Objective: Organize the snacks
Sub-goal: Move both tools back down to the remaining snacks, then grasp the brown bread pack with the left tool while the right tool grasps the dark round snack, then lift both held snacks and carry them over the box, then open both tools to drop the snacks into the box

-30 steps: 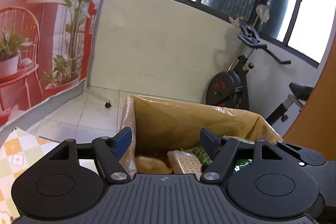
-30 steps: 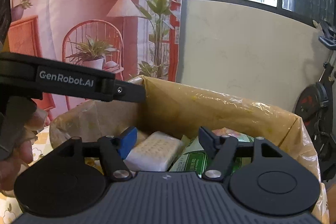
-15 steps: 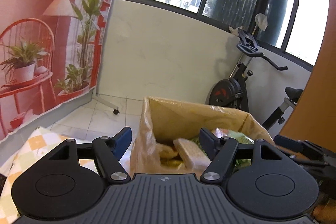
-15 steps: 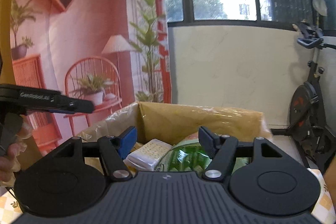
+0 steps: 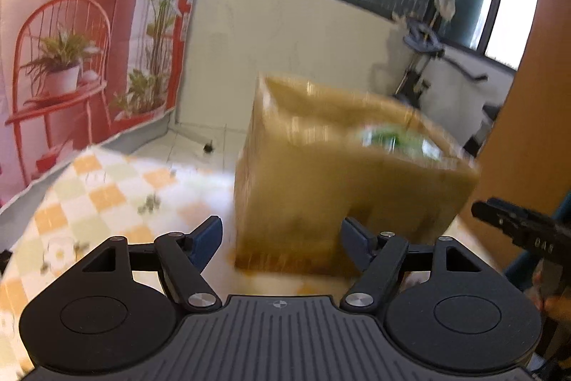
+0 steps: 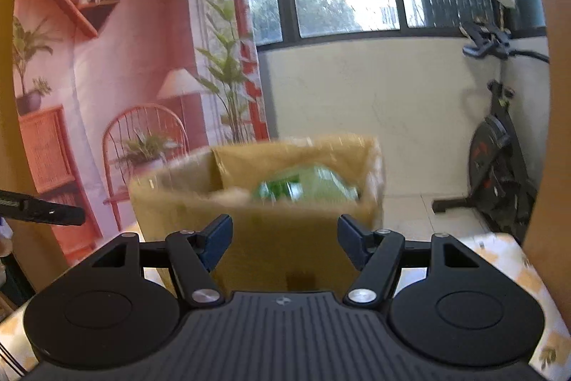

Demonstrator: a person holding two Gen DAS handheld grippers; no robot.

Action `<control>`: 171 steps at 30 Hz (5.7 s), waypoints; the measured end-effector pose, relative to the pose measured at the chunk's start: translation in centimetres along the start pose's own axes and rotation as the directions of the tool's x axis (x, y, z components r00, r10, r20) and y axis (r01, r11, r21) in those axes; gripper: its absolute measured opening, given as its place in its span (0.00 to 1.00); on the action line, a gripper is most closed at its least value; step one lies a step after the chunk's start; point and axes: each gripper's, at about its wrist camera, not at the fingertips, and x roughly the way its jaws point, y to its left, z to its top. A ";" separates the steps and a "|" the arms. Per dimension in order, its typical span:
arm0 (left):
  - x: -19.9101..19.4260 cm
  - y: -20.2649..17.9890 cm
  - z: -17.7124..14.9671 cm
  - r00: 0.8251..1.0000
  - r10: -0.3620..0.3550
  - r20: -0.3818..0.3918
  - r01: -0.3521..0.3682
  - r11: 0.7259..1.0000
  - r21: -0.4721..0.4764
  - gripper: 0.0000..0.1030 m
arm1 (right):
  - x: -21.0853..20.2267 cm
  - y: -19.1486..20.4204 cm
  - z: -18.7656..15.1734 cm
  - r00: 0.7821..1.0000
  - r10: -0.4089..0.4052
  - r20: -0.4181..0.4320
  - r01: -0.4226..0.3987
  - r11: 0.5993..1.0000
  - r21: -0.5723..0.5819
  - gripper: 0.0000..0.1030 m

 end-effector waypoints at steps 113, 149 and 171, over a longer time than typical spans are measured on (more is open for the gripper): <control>1.2 0.7 -7.5 0.991 0.101 -0.089 -0.106 0.993 -0.045 0.73 | 0.1 -1.4 -13.0 0.980 0.007 -0.198 0.012 0.995 0.094 0.47; 16.6 -4.0 15.3 0.997 0.046 -0.063 -0.036 0.989 0.144 0.74 | 14.8 0.4 6.8 0.997 0.032 -0.077 -0.033 0.999 0.000 0.47; 12.3 -5.8 15.8 0.998 0.063 -0.006 -0.060 0.973 0.222 0.84 | 10.3 0.9 6.1 0.999 -0.008 -0.035 0.007 1.000 -0.025 0.69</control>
